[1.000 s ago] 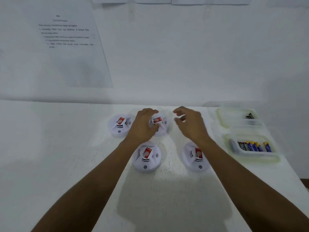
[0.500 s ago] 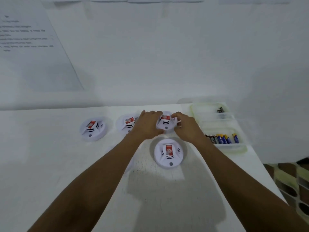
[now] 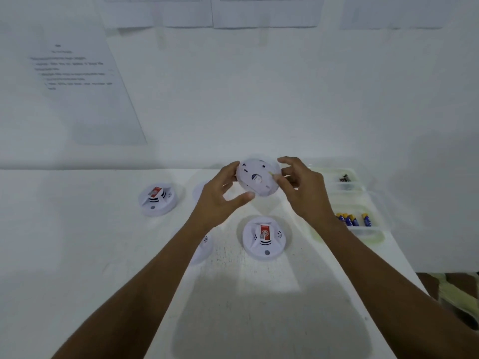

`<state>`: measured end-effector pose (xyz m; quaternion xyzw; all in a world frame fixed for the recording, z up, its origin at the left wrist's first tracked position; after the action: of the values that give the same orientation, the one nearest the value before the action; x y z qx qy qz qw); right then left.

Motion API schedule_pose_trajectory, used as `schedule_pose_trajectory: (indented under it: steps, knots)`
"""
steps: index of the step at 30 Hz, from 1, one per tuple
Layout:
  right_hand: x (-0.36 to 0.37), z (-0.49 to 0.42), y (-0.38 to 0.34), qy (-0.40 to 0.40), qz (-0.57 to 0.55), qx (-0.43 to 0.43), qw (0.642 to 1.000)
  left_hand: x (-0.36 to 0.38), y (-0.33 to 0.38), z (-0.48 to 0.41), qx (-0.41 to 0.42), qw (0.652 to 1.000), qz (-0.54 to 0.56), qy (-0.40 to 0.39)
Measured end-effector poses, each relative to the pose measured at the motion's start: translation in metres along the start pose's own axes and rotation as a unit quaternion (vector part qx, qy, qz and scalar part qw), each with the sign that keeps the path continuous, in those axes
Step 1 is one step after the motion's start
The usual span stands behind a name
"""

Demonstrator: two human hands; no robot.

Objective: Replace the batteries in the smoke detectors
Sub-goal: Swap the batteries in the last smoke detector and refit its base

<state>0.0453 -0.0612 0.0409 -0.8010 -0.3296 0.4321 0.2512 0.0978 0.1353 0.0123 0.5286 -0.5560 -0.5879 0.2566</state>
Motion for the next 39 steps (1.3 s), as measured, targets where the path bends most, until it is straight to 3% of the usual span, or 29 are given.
schedule_pose_trajectory:
  steps: [8, 12, 19, 21, 25, 28, 39]
  knots:
    - [0.010, 0.020, -0.020, -0.089, -0.257, 0.174, 0.946, -0.001, 0.005, 0.015, 0.025, 0.998, -0.058, 0.018]
    - [0.011, 0.030, -0.023, -0.102, -0.302, 0.198, 0.927, -0.001, 0.008, 0.018, 0.083, 0.995, -0.050, -0.002]
    - [0.010, 0.042, -0.030, -0.109, -0.335, 0.195, 0.915, 0.005, 0.018, 0.025, 0.062, 0.995, -0.014, -0.078]
    - [0.009, 0.043, -0.031, -0.106, -0.320, 0.190, 0.922, 0.005, 0.020, 0.025, 0.068, 0.995, -0.018, -0.073]
    - [0.002, 0.040, -0.035, -0.047, -0.117, 0.123, 0.984, 0.002, 0.026, 0.025, 0.093, 0.993, -0.048, -0.059]
    - [0.004, 0.038, -0.043, -0.016, -0.039, 0.078, 0.996, 0.002, 0.028, 0.026, 0.092, 0.993, -0.053, -0.050]
    - [0.023, 0.031, -0.061, 0.009, -0.043, 0.120, 0.992, -0.001, 0.031, 0.022, 0.100, 0.991, -0.082, -0.016]
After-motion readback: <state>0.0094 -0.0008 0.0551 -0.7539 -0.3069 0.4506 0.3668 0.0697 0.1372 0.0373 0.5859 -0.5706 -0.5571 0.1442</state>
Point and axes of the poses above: each hand's wrist, its own z-axis away from the middle knuckle, its own x-axis out of the palm, y = z × x, the point moved 5 cm from there along -z, towards the middle knuckle, and after that the axes turned 6 degrees about -x, right-handed, at the moved point
